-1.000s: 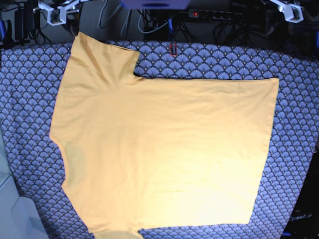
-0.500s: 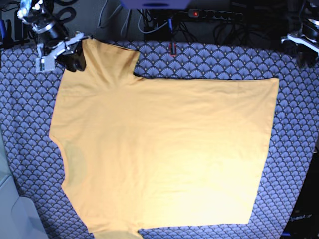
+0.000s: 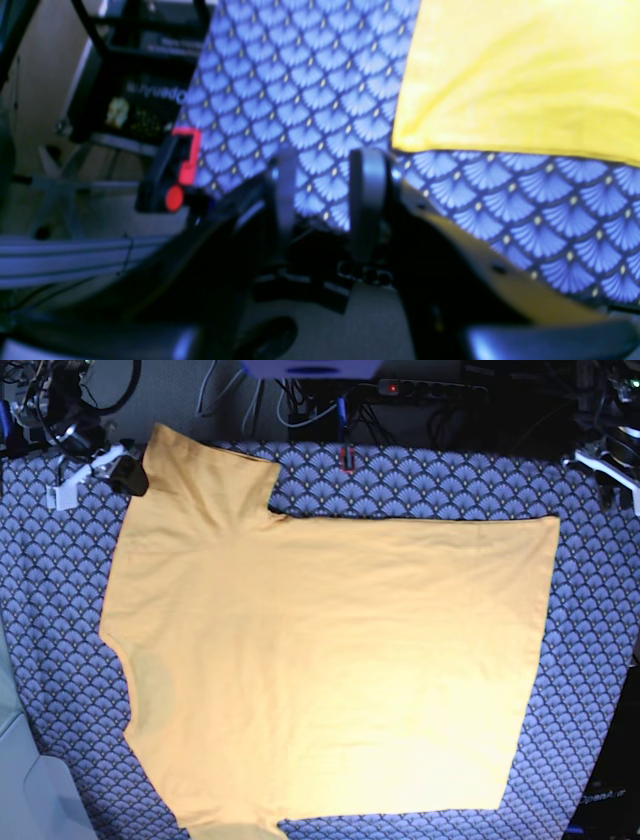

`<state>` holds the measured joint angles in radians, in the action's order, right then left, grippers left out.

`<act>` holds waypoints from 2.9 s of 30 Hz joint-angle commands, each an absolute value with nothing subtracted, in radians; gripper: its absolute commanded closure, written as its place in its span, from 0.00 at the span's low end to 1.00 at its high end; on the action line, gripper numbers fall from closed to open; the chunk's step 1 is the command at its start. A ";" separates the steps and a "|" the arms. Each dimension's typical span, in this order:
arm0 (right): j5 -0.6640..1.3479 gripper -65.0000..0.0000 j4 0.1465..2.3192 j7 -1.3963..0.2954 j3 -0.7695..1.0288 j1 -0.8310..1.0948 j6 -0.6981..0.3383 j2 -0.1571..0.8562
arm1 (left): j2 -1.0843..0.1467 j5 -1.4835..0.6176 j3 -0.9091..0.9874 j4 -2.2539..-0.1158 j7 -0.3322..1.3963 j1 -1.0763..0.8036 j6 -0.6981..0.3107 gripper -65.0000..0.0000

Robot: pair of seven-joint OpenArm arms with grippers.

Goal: Fold the T-shirt properly
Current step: 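Lower the right gripper and pinch the yellow shirt's shoulder corner, then lower the left gripper and pinch the opposite corner of that edge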

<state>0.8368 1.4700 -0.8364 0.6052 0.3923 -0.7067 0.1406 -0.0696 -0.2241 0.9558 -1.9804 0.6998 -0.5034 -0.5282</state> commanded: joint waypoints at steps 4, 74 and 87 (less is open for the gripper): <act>0.814 0.71 1.395 -0.892 0.645 0.364 -0.698 0.157 | -0.084 -0.225 0.964 -1.997 0.682 -0.510 -0.526 0.73; 0.811 1.00 1.392 -1.007 0.461 0.374 -0.698 0.163 | -0.070 -0.229 0.843 -1.346 0.622 -0.205 -0.527 1.00; 0.812 1.00 1.639 -1.009 0.461 0.383 -0.698 0.199 | -0.062 -0.234 0.851 -1.643 0.812 -0.194 -0.527 1.00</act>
<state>0.7898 1.6226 -1.0222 0.4549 0.3866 -0.6910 0.1833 -0.0502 -0.2241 0.8486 -1.6249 0.8291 -0.2028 -0.5240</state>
